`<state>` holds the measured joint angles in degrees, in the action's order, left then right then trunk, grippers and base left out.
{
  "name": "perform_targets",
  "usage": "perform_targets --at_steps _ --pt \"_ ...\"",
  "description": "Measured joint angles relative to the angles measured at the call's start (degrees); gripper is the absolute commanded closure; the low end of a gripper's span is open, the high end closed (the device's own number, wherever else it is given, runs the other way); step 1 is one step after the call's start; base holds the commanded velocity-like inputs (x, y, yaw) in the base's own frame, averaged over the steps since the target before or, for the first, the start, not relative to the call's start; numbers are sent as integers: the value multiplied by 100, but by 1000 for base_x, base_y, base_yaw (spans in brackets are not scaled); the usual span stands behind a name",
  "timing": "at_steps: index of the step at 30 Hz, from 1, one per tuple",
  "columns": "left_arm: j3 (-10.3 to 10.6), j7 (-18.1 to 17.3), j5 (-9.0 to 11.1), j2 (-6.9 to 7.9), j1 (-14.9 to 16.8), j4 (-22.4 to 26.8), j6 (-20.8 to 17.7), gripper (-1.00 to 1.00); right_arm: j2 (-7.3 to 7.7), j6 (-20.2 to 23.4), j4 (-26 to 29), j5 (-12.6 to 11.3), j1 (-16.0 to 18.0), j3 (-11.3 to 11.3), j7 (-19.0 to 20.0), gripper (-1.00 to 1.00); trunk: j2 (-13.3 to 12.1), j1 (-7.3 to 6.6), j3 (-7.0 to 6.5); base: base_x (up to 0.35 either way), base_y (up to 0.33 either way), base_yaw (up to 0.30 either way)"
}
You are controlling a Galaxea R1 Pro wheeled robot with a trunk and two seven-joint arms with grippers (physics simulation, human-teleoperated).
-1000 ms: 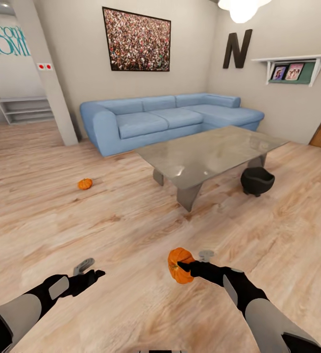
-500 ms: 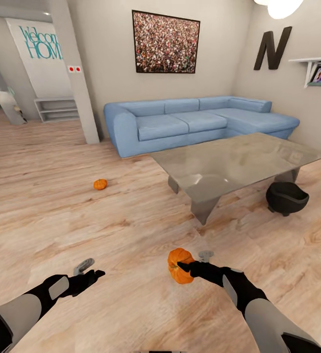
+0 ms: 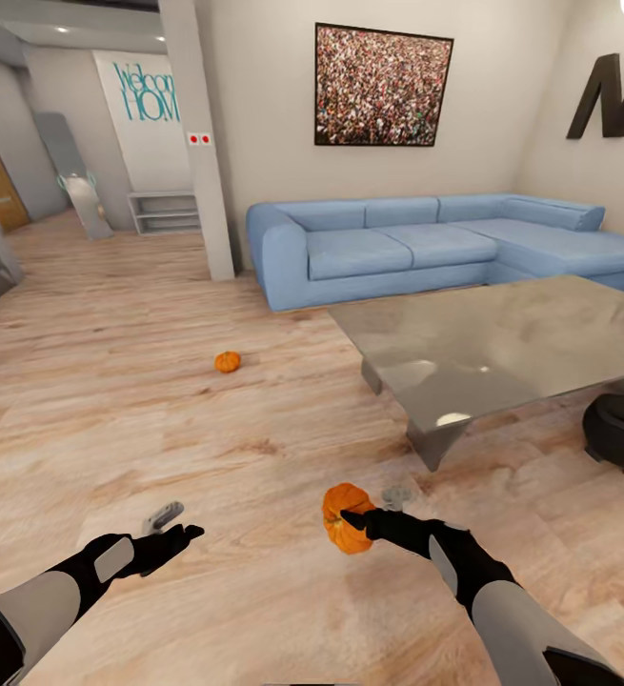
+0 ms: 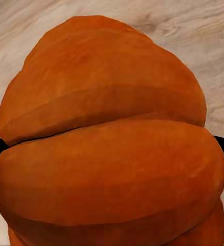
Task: Place each of the two pumpkins and all three candles from the living room inside a cabinet in the living room (use any cabinet), then make sure every cabinet is closed, and position the cauldron so it is next to a table in the living room.
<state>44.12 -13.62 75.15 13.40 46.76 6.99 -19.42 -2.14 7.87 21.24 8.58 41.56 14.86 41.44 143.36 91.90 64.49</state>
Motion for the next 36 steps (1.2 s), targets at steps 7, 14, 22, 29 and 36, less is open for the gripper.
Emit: perform_targets --at_steps 7,14,22,29,36 --pt "0 -5 0 2 -6 -3 7 -100 -5 1 0 127 0 0 -8 100 0 0 -24 270 -97 287" --pt "0 -9 0 5 -17 -5 9 -100 -5 1 -9 135 0 0 -8 100 0 0 -48 305 -6 287" --pt "0 -9 0 5 -18 -10 9 -100 -5 1 -9 136 0 0 -8 100 0 0 -76 329 0 287" --pt "-4 -9 0 21 -23 -22 9 -100 -5 1 -17 132 0 0 -1 100 0 0 -100 336 0 286" --pt "-3 -9 0 21 -26 -22 9 -100 -5 1 -24 132 0 0 -1 100 0 0 -124 337 0 285"
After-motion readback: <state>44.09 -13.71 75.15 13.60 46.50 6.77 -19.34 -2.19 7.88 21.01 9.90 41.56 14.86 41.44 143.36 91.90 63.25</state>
